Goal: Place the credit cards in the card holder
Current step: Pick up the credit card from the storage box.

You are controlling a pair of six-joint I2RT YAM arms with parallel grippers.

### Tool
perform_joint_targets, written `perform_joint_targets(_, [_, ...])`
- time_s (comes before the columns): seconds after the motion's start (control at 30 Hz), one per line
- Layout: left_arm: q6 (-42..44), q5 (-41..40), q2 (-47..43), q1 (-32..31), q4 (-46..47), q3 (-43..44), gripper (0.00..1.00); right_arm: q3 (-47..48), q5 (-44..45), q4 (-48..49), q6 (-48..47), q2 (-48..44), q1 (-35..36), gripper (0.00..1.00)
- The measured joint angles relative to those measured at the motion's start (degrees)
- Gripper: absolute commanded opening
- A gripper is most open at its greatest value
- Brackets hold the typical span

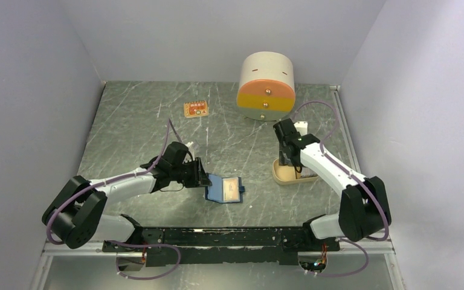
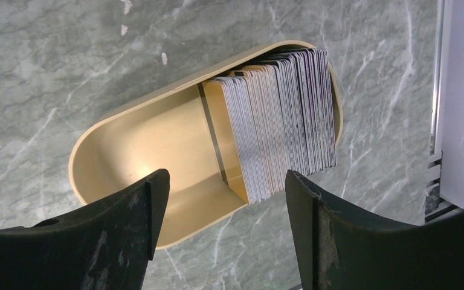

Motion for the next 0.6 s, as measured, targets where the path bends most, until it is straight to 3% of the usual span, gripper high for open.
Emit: perform_joint_targets(0.6, [-0.04,1.9,-1.03,0.04,0.83,-0.76,0.35,4.15,5.4,-1.44,-2.25,13.75,-2.21,0.72])
